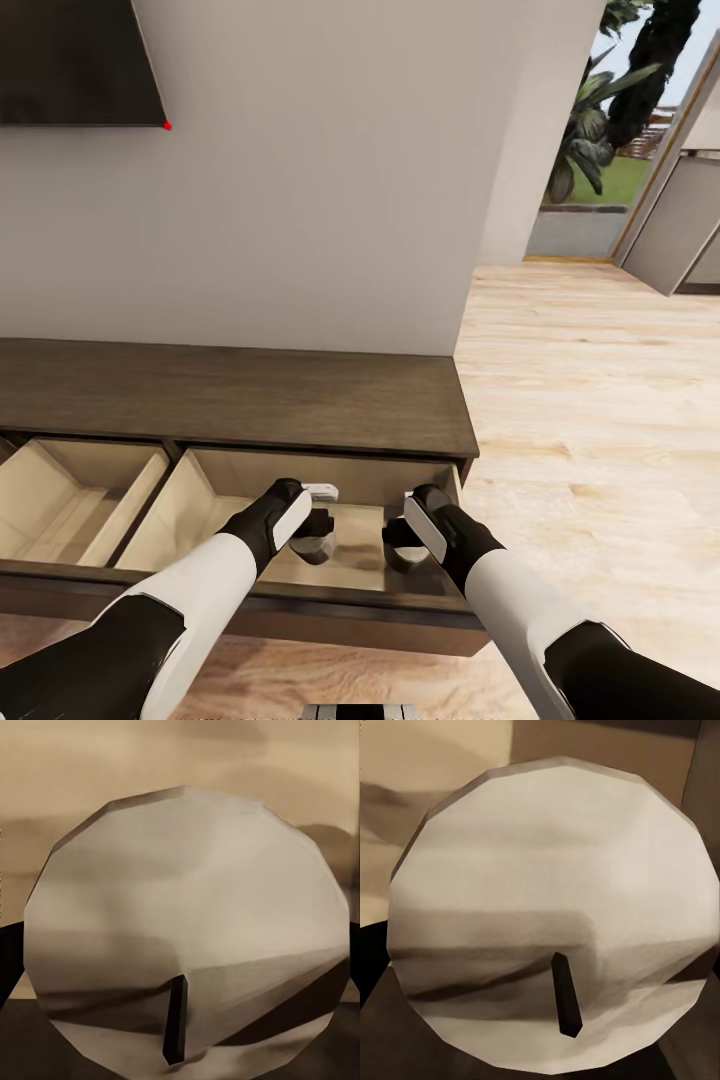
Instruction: Place each of the two pumpkins and all three candles from the living room inside a cabinet in the living room (use any cabinet), then make sure every cabinet is closed, and position the cauldron so it is next to a table in the living room.
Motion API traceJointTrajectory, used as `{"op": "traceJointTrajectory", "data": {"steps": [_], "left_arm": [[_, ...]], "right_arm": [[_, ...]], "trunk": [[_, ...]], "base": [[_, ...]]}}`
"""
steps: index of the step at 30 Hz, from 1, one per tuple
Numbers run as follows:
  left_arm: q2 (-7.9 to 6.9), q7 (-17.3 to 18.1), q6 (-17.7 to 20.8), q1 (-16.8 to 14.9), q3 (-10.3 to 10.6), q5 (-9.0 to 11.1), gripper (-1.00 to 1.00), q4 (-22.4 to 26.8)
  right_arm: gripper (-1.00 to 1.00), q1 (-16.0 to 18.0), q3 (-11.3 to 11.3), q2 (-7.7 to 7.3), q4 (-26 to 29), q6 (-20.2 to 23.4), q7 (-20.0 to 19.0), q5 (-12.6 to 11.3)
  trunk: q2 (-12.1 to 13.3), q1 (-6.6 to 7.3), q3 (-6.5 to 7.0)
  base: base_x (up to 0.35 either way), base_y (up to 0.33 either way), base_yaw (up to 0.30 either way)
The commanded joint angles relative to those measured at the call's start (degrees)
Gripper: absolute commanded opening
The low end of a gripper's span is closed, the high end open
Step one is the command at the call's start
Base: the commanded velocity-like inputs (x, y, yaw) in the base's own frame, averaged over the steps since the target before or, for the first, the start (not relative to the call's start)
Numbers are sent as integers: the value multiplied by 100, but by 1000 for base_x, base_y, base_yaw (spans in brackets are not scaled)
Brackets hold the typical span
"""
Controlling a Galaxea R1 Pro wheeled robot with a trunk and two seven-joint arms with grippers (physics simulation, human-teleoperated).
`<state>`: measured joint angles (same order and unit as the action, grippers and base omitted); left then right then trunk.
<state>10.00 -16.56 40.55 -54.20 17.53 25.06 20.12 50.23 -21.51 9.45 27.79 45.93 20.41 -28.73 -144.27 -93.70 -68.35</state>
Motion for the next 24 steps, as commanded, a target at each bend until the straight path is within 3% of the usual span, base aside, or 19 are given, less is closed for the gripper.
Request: {"op": "traceJointTrajectory", "data": {"steps": [1,17,24], "left_arm": [[0,-49,15,-3,22,57,-100,7],[0,-49,-125,-3,22,60,-100,0],[0,-49,-126,-3,23,60,-100,0]], "right_arm": [[-100,4,-37,-4,7,15,60,-63],[-100,4,-37,1,7,12,60,-63],[-100,4,-37,4,7,12,60,-63]], "trunk": [[-2,1,-5],[-2,1,-5],[-10,-14,-138]], "base": [[0,0,0],[0,0,0],[0,0,0]]}}
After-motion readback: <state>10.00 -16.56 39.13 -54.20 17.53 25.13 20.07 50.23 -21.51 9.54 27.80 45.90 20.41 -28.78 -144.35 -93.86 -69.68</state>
